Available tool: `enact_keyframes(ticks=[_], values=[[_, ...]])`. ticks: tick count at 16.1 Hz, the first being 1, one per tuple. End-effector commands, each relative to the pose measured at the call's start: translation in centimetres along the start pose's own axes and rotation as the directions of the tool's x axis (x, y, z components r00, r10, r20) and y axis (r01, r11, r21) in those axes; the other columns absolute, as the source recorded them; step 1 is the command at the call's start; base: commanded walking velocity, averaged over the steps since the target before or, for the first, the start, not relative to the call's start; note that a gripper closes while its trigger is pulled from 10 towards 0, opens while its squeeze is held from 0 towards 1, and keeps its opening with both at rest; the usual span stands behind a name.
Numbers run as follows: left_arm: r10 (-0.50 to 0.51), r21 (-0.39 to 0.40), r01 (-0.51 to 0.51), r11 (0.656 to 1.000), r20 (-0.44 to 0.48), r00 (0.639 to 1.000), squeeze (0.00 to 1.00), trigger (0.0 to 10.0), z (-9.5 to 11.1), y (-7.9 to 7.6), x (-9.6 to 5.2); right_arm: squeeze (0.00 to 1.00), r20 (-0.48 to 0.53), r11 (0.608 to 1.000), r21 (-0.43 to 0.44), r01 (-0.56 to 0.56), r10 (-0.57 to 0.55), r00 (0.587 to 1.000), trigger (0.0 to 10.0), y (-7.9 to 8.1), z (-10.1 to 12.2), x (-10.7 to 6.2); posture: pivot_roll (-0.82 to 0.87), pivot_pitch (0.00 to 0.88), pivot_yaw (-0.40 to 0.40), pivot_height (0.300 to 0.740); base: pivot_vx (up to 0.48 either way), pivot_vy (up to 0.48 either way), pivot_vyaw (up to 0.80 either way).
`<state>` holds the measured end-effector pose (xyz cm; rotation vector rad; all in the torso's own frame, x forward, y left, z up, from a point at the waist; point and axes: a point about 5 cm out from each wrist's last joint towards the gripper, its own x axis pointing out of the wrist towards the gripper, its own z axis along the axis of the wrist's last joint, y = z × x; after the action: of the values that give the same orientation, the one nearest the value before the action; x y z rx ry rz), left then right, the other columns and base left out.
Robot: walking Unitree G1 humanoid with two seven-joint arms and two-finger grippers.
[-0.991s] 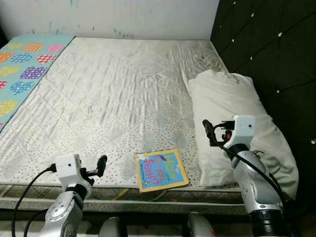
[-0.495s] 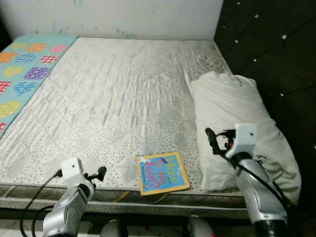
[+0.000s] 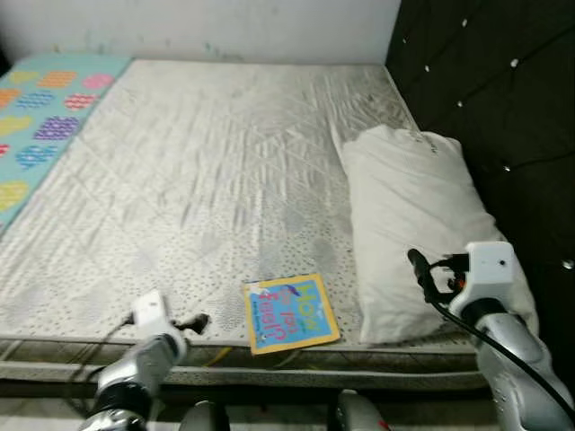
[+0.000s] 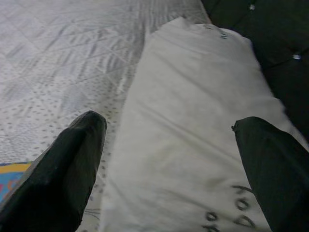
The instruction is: Clean up the room
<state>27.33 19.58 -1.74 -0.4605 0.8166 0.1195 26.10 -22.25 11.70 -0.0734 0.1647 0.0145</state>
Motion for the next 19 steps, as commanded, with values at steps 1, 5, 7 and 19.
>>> enact_keyframes(ticks=[1,5,7,19], values=[[-0.022,0.029,0.023,0.999,-0.030,0.999,0.00,10.0,-0.6,-0.7,0.3,0.00,0.007,1.000,-0.003,-0.002,0.002,1.000,10.0,-0.2,0.6,-0.4,-0.30,0.152,-0.032,0.670,0.000,0.000,0.00],[-0.074,0.098,0.090,0.991,-0.157,0.985,0.00,10.0,-4.0,-2.2,0.8,0.00,-0.004,0.998,0.010,-0.059,0.059,0.998,10.0,1.0,1.5,-1.3,-0.33,0.194,-0.035,0.670,0.000,0.000,0.00],[-0.111,0.131,0.140,0.982,-0.203,0.973,0.00,10.0,-5.0,-3.3,0.9,0.00,-0.013,0.997,0.006,-0.077,0.077,0.997,10.0,1.5,1.5,-1.8,-0.34,0.200,-0.032,0.670,0.000,0.000,0.00],[-0.086,0.140,0.106,0.984,-0.145,0.986,0.00,10.0,-4.1,-2.6,1.0,0.00,-0.018,0.996,0.028,-0.081,0.082,0.996,10.0,2.0,2.0,-2.1,-0.33,0.173,-0.010,0.670,0.000,0.000,0.00]])
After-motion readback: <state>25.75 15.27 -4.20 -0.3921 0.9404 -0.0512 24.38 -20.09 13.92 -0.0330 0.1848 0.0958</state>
